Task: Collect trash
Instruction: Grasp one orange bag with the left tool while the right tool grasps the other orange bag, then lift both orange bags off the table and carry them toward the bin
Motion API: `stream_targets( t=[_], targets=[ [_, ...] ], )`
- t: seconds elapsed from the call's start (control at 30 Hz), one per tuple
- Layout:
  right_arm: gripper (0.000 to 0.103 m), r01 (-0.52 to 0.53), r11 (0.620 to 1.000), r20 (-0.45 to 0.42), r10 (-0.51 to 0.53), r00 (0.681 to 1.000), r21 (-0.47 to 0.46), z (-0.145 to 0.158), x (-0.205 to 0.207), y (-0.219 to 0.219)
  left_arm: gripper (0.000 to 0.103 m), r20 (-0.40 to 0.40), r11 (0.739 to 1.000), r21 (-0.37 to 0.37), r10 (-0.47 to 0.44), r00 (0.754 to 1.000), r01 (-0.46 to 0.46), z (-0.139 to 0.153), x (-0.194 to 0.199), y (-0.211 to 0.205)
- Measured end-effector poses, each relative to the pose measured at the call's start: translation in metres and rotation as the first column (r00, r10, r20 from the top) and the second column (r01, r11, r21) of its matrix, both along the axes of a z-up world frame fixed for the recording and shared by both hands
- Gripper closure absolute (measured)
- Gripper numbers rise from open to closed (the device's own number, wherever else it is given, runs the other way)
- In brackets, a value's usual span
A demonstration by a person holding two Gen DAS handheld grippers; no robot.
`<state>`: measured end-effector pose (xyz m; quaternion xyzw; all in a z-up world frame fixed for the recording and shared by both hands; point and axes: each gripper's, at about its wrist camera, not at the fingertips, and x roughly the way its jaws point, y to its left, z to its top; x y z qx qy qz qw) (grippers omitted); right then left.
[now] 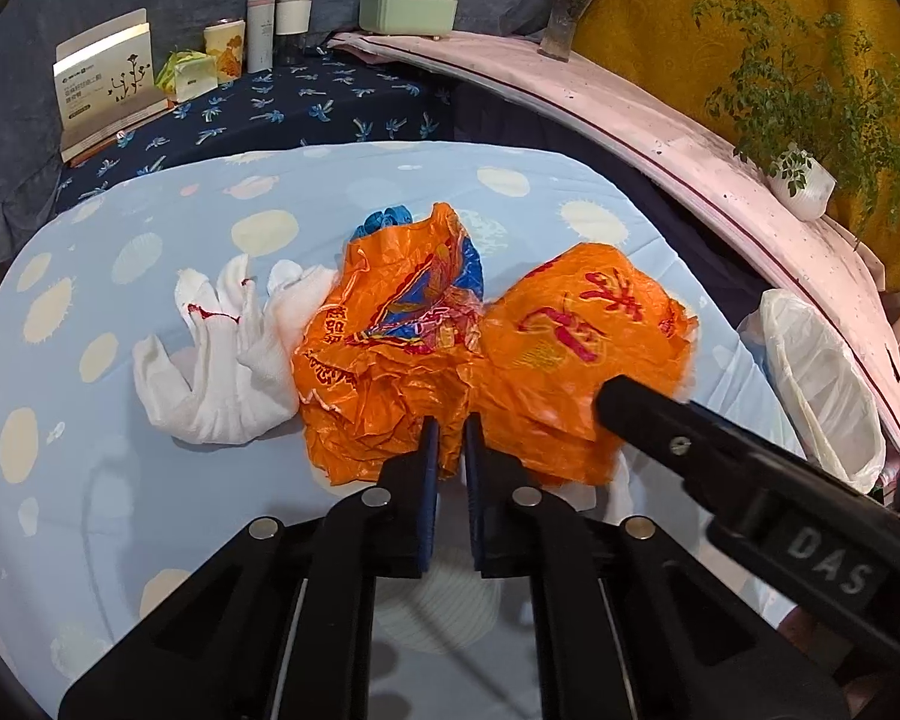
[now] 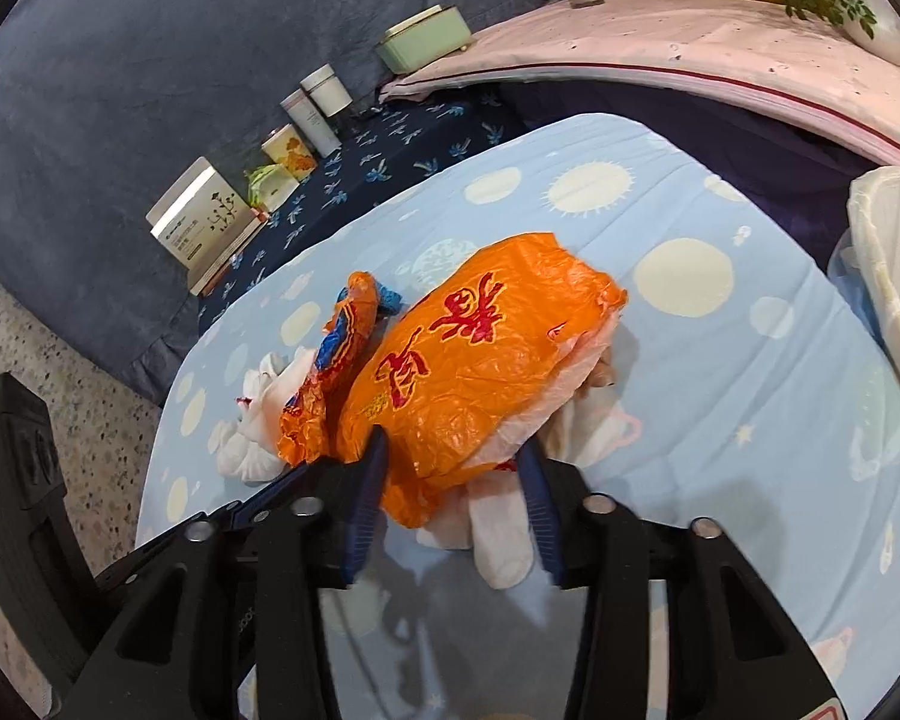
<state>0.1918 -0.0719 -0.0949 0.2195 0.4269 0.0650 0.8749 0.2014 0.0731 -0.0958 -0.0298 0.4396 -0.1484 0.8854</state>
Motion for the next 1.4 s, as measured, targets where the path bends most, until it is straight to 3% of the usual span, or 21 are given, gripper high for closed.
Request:
stream_targets(
  t=[0.07, 0.23, 0.7, 1.1, 1.4],
  targets=[
    [0.09, -0.013, 1.0, 0.004, 0.013, 1.0, 0.008, 0.001, 0.0, 0.003, 0.095, 0.002, 1.0, -0.007, 0.007, 1.0, -0.007, 0.003, -0.002, 0.002],
    [0.1, -0.038, 0.999, 0.049, 0.038, 0.998, -0.007, 0.016, -0.013, 0.008, 0.097, 0.005, 0.999, -0.033, 0.029, 1.0, -0.029, 0.012, -0.015, 0.007],
    [0.1, -0.015, 0.999, 0.159, 0.021, 0.987, -0.036, 0.069, -0.097, -0.014, 0.097, 0.041, 0.998, -0.047, 0.049, 0.998, -0.047, 0.051, -0.095, -0.008],
    [0.1, 0.007, 0.993, 0.18, 0.014, 0.984, -0.117, 0.088, -0.173, -0.034, 0.097, 0.048, 0.997, -0.062, 0.059, 0.997, -0.056, 0.062, -0.175, -0.026],
    [0.1, 0.003, 0.987, 0.198, 0.029, 0.98, -0.162, 0.095, -0.207, -0.029, 0.097, 0.071, 0.995, -0.075, 0.065, 0.995, -0.059, 0.07, -0.202, -0.025]
  ],
)
